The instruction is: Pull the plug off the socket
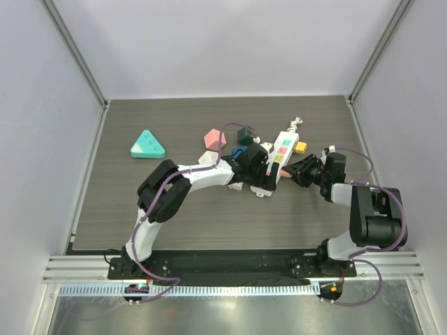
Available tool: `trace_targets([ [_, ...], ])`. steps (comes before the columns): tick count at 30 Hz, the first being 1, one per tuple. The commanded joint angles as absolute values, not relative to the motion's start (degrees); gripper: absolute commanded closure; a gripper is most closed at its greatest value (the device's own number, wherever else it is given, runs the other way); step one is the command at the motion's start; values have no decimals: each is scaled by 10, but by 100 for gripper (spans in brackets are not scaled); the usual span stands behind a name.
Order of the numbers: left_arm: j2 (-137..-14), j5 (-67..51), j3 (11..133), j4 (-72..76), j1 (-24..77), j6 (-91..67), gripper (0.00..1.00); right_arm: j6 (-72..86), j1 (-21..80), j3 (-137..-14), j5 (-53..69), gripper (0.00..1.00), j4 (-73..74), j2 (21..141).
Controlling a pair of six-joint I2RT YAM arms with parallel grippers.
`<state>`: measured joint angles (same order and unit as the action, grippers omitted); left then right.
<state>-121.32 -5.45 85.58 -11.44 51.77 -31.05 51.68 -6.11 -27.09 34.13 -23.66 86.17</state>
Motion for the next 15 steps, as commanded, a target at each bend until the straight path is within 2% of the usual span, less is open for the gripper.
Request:
trace_targets([
  [1,-1243,-30,829,-173,512,-339,100,504,-60,-285,333,99,-181,817],
  [3,-1245,-31,828,-172,511,-344,100,507,-62,-288,336,99,-171,797],
  [7,-1246,-41,830,-166,510,-344,100,391,-57,-347,240,99,28,745],
  [10,-1248,-48,837,-166,510,-343,100,371,-61,-359,221,99,63,710],
  [13,-1252,-53,842,-171,510,-341,100,423,-67,-331,302,99,12,719],
  [15,-1252,-57,843,-170,510,-343,100,480,-66,-305,368,99,-83,746],
])
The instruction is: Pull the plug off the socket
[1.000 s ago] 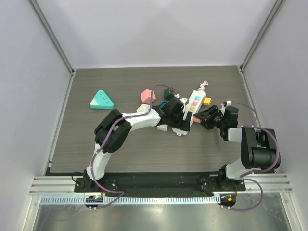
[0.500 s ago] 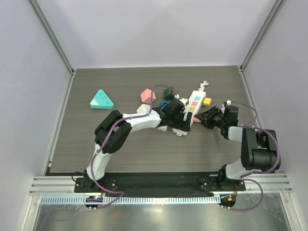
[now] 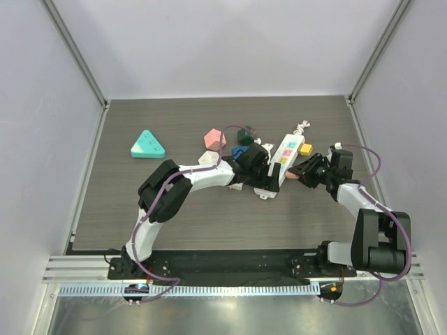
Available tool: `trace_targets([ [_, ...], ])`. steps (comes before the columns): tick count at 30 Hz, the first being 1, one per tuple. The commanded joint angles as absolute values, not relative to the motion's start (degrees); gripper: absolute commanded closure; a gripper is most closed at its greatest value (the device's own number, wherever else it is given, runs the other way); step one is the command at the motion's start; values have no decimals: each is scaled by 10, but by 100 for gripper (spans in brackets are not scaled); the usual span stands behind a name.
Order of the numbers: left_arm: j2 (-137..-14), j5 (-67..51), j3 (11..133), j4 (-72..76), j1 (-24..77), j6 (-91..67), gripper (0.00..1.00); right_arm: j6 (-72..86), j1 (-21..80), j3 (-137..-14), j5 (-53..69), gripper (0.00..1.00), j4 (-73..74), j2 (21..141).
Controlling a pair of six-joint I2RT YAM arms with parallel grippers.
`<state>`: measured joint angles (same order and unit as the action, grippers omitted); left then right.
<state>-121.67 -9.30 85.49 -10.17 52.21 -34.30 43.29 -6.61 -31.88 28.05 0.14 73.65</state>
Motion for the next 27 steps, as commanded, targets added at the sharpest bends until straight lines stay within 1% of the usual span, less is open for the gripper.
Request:
trace_targets([
  [1,-1249,-58,843,-169,510,-344,100,482,-66,-304,373,99,-94,752],
  [3,-1247,-60,843,-170,510,-346,100,468,-67,-306,361,99,-88,753],
  [8,-1252,-69,854,-173,510,-351,100,412,-67,-335,292,99,25,701],
  [11,-1263,-85,875,-177,511,-350,100,368,-67,-367,199,99,118,665],
  [12,-1269,-86,884,-179,511,-352,98,359,-67,-378,155,99,133,651],
  [13,-1273,-85,889,-182,512,-353,94,346,-67,-385,136,99,162,648],
  [14,-1274,-78,891,-186,511,-354,84,339,-67,-390,116,99,177,645],
  [16,-1270,-71,887,-192,513,-356,66,331,-67,-406,91,99,203,645],
  [17,-1267,-66,885,-191,513,-353,53,326,-67,-410,89,99,208,644],
  [18,-1258,-51,882,-190,518,-349,48,326,-67,-415,89,99,211,642],
  [20,-1252,-42,877,-189,520,-345,41,326,-67,-418,93,99,213,640],
  [27,-1234,-69,871,-172,519,-342,28,329,-67,-434,103,99,216,638],
])
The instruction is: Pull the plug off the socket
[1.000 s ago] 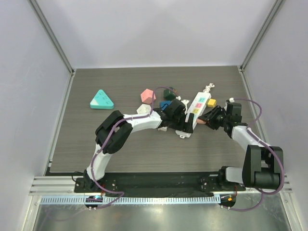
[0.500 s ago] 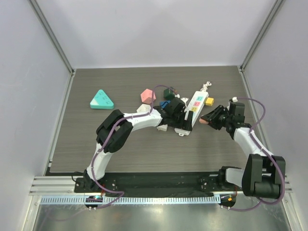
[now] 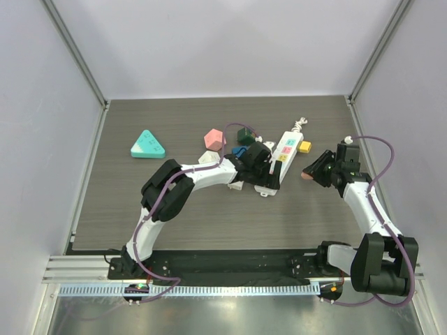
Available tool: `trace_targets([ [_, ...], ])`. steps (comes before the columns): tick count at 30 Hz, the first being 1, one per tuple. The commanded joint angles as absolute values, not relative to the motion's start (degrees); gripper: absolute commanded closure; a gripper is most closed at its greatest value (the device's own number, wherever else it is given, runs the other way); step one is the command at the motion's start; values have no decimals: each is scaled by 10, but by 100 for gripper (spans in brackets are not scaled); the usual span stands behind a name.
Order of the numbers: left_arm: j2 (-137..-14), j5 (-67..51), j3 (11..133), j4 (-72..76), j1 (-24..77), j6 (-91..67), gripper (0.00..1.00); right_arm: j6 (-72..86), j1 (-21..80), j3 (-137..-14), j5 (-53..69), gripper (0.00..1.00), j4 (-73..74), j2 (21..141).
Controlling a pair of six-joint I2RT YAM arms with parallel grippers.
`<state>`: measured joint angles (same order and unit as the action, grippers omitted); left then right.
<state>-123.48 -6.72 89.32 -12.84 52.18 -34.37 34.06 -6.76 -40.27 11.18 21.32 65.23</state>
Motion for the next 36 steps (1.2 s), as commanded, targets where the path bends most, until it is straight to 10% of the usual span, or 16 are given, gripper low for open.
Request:
trace_targets([
  [1,-1232,-76,873,-171,519,-343,26,330,-66,-434,102,99,220,636],
  [24,-1194,-96,869,-167,521,-365,9,327,-67,-438,125,99,229,619],
  [36,-937,-4,763,-165,490,-361,10,305,53,-424,244,99,181,684],
])
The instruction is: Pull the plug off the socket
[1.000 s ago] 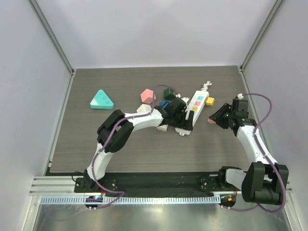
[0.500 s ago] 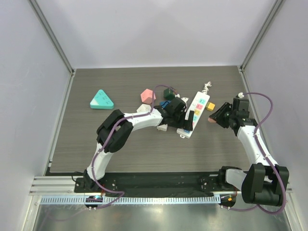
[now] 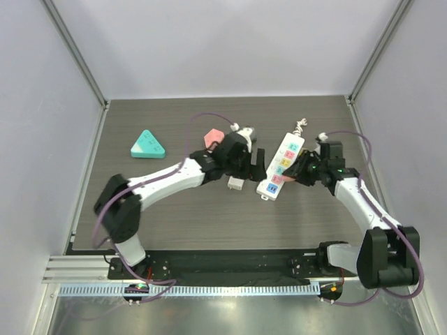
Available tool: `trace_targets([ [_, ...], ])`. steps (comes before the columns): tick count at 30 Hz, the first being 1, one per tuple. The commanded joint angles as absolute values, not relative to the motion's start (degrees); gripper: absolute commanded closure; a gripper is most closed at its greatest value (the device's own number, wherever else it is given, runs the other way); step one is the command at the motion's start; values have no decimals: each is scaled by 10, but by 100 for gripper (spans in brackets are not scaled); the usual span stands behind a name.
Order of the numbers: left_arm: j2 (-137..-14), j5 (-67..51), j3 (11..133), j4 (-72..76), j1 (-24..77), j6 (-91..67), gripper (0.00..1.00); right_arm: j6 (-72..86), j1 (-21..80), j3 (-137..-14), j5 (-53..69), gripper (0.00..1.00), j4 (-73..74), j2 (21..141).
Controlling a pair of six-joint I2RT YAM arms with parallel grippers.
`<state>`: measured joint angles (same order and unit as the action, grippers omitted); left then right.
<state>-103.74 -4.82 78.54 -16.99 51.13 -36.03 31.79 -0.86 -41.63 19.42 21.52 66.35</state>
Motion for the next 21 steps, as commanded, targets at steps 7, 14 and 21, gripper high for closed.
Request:
trace_targets([
  [7,-723,72,666,-213,406,-347,11,353,273,-445,212,97,77,753],
  [14,-563,177,626,-279,356,-313,9,398,388,-504,209,92,-3,902],
  [21,-491,210,574,-287,353,-325,7,428,435,-567,230,89,-41,1007],
])
